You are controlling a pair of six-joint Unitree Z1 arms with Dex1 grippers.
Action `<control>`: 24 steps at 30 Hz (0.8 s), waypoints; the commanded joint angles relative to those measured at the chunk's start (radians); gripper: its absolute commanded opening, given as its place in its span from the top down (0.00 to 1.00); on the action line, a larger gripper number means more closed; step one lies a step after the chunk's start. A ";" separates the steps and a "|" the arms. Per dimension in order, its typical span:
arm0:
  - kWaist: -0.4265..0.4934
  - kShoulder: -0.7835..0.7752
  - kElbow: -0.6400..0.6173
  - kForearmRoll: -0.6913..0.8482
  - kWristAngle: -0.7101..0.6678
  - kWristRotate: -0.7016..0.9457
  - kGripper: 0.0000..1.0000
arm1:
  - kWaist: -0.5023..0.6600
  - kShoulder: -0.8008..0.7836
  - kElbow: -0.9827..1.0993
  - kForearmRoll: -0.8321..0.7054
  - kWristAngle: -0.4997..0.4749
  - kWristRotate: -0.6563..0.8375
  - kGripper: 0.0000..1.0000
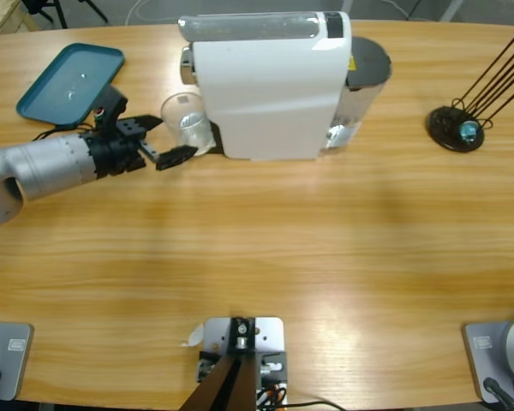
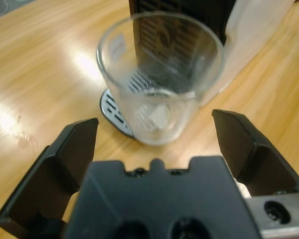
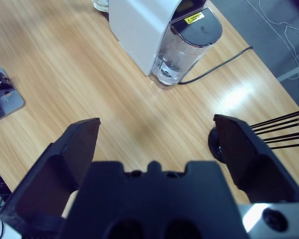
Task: Pour coffee
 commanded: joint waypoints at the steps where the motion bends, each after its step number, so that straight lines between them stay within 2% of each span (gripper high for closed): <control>1: 0.010 -0.021 0.058 0.020 0.012 -0.011 0.00 | -0.012 -0.032 0.042 0.013 -0.007 0.010 0.00; 6: 0.017 -0.014 0.061 0.035 0.066 -0.008 0.00 | -0.012 -0.027 0.042 0.013 -0.008 0.012 0.00; 24: 0.045 0.024 -0.045 0.061 0.067 0.003 0.00 | -0.012 -0.023 0.041 0.015 -0.014 0.016 0.00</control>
